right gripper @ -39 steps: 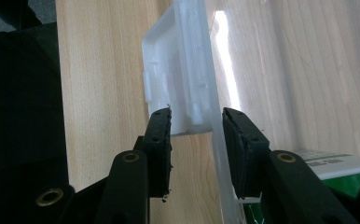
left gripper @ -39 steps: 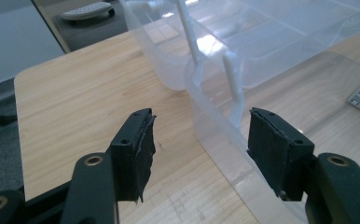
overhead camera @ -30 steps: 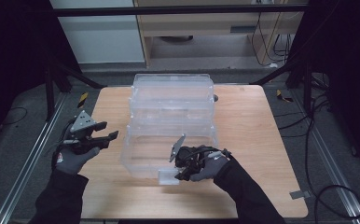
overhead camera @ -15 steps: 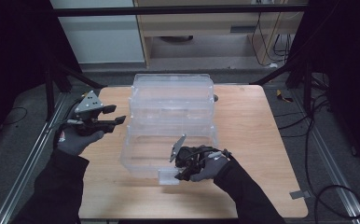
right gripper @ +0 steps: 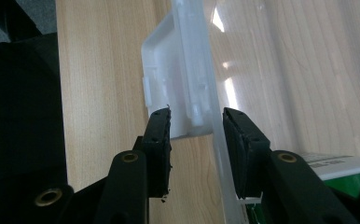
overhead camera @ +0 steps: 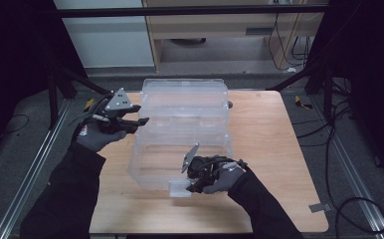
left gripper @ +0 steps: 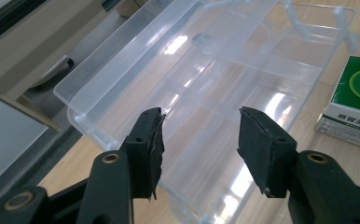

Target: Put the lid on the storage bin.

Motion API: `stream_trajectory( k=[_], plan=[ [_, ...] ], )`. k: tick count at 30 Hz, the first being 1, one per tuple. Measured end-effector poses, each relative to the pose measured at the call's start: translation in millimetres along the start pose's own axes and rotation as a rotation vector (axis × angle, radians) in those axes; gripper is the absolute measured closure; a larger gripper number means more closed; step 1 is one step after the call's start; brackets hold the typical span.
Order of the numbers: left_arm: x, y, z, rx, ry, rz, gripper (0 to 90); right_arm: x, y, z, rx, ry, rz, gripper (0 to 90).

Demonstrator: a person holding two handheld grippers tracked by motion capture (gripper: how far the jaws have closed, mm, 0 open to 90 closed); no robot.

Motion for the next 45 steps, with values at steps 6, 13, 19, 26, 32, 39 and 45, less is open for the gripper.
stream_trajectory(
  k=[6,13,19,26,32,39,45],
  plan=[
    [-9.9,0.9,-10.8,-0.063,0.017,0.015,51.1,0.0,-0.1,-0.2,0.001,0.000,-0.001,63.4],
    [-24.5,3.6,-18.5,-0.144,0.056,0.019,52.1,0.1,0.0,-0.2,-0.003,0.002,-0.002,63.4],
    [-35.4,2.9,-24.5,-0.218,0.079,0.010,51.8,0.1,-0.1,-0.3,0.001,0.003,-0.002,63.5],
    [-49.2,2.7,-26.3,-0.279,0.101,-0.009,51.9,0.2,-0.4,-0.3,-0.001,0.007,-0.003,63.5],
    [-60.1,1.6,-26.6,-0.336,0.109,-0.018,52.3,0.2,-0.8,-0.2,0.005,0.004,-0.006,63.5],
    [-69.9,-2.5,-29.3,-0.375,0.123,-0.018,53.2,0.2,-1.1,-0.1,0.007,0.003,-0.010,63.6],
    [-77.7,-6.8,-24.9,-0.426,0.147,-0.013,54.9,0.2,-1.0,0.0,0.008,0.003,-0.010,63.6]
  ],
)
Point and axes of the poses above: each handheld gripper's, and its own axes: x roughly backward along the jaws, z roughly out of its underside, y roughly to its left, the point moved 6 cm from there along -x, roughly forward along the jaws, and after that the axes turned 9 degrees about -z, right-handed, at the moved point
